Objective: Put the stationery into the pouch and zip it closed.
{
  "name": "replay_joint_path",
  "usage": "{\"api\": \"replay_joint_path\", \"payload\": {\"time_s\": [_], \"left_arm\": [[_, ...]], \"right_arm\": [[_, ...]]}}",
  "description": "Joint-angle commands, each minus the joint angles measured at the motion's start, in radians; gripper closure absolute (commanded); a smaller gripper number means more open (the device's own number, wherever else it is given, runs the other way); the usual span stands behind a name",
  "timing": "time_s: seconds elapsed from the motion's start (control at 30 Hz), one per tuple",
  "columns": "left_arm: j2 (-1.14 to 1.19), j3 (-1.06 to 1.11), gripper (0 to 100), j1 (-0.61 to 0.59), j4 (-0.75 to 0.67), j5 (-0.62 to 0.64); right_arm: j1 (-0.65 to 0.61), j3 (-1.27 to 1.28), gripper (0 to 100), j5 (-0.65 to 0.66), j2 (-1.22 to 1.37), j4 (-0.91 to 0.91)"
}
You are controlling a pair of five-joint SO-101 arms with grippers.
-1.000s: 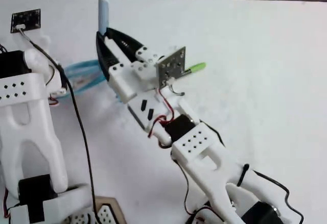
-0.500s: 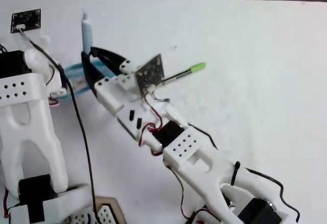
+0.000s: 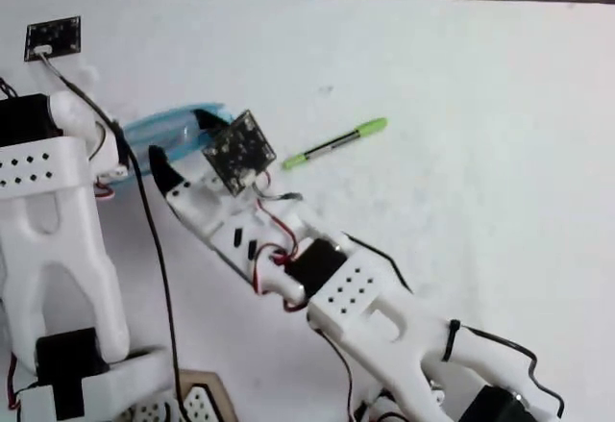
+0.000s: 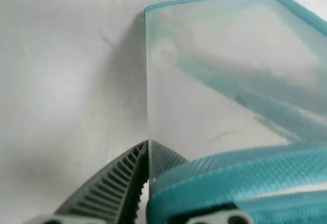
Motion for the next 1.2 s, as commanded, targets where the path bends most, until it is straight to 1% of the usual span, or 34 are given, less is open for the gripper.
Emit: {"api": "replay_joint_path", "payload": {"time_s": [0.0,0.13,0.27,0.33,0.4,0.47,0.63,0.77,0.9,0.97,1.07,1.17], "left_arm": [[0.018,-0.008,98,0.001,-0.020,0.005],[0.018,-0.008,98,0.001,-0.020,0.005],[0.019,-0.008,98,0.001,-0.020,0.005],[0.019,-0.008,98,0.001,-0.020,0.005],[0.019,-0.008,98,0.001,-0.020,0.005],[0.019,-0.008,98,0.001,-0.020,0.005],[0.019,-0.008,98,0.001,-0.020,0.005],[0.019,-0.008,98,0.001,-0.020,0.005],[0.019,-0.008,98,0.001,-0.020,0.005],[0.019,-0.006,98,0.001,-0.020,0.005],[0.019,-0.006,98,0.001,-0.020,0.008],[0.019,-0.005,98,0.005,-0.020,0.005]], "right_arm": [[0.074,-0.183,74.4,-0.118,-0.042,0.125],[0.246,-0.439,74.2,-0.330,0.019,0.364],[0.455,-0.707,74.4,-0.520,0.179,0.565],[0.536,-0.832,74.4,-0.566,0.297,0.661],[0.590,-0.964,74.4,-0.586,0.430,0.774],[0.615,-1.103,74.4,-0.609,0.578,0.909],[0.613,-1.458,74.4,-0.624,0.984,1.231],[0.624,-1.774,74.4,-0.706,1.274,1.415],[0.653,-2.048,74.5,-0.713,1.508,1.488],[0.671,-2.133,76.8,-0.715,1.592,1.526],[0.707,-2.151,81.3,-0.715,1.667,1.527],[0.733,-2.150,80.9,-0.715,1.718,1.494]]}}
